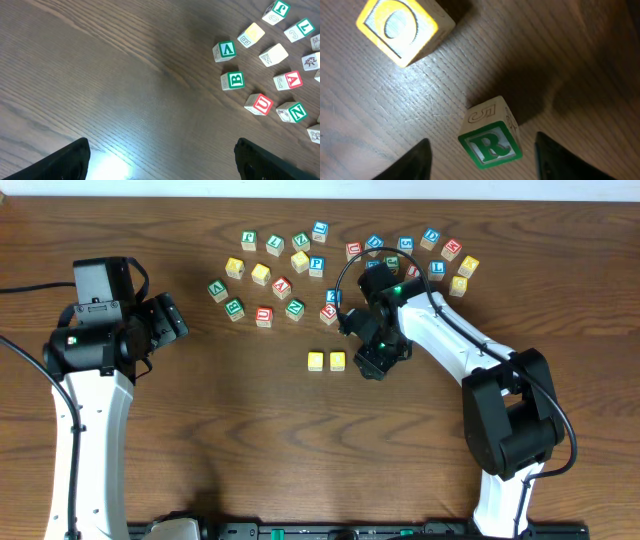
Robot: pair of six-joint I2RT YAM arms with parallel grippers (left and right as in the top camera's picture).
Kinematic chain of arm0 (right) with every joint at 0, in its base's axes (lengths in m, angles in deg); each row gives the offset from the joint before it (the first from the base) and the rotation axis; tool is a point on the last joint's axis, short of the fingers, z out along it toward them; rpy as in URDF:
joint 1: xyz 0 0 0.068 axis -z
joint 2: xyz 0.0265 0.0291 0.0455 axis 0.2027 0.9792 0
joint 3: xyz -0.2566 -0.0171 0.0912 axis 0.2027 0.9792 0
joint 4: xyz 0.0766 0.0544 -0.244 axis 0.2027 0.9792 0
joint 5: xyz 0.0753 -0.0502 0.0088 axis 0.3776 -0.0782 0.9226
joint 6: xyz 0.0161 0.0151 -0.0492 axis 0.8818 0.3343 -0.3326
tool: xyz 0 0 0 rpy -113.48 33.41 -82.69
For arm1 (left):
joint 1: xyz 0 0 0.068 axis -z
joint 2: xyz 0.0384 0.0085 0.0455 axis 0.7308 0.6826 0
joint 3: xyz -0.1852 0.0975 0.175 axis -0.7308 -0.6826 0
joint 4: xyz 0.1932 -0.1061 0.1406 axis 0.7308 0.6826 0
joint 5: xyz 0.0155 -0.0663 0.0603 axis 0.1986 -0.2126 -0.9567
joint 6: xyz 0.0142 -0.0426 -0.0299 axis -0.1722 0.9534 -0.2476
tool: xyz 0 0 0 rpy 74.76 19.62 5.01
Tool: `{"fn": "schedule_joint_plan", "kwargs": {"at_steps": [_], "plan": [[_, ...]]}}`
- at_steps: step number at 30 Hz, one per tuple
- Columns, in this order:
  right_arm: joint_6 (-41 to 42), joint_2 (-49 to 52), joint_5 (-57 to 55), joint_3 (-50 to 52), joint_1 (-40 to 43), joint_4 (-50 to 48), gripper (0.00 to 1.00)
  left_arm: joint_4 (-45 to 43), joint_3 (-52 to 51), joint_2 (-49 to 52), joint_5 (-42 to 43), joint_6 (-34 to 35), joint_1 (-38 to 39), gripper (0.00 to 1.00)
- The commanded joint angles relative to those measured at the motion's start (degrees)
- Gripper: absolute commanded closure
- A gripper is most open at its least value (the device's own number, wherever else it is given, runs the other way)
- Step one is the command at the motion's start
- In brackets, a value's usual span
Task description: Spell out CORL
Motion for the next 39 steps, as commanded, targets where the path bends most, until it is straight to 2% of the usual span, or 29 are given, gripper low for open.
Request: {"fn": "schedule_joint_plan", "kwargs": {"at_steps": [1,13,15,24,34,39], "plan": [[-0.4,0.8,-1.1,0.8,0.2,0.1,0.45,0.1,0.3,-0.4,-0.5,0.1,-0.1,0.09],[-0.4,0.8,-2.5,0.8,0.2,0.3,0.44,0.1,0.3,-0.4,-0.5,0.1,-0.1,0.09],[-0.4,0.8,-2.6,1.2,0.2,0.0,0.47,0.1,0.3,-0.4,-0.5,0.1,-0.1,0.09],[-0.4,0.8,-2.6,2.3,0.2,-1.9,0.45,0.1,0.3,-0.4,-0.5,0.1,-0.1,0.09],[-0.3,0.8,-2.6,3.4,0.2,-2.7,0.49,0.1,0.3,-0.4,-0.5,0.1,-0.1,0.09],[4.6,0.8,-5.6,3.4,0.3,-4.2,0.53,0.1,0.3,-0.4,-0.5,0.1,-0.1,0.09]]}}
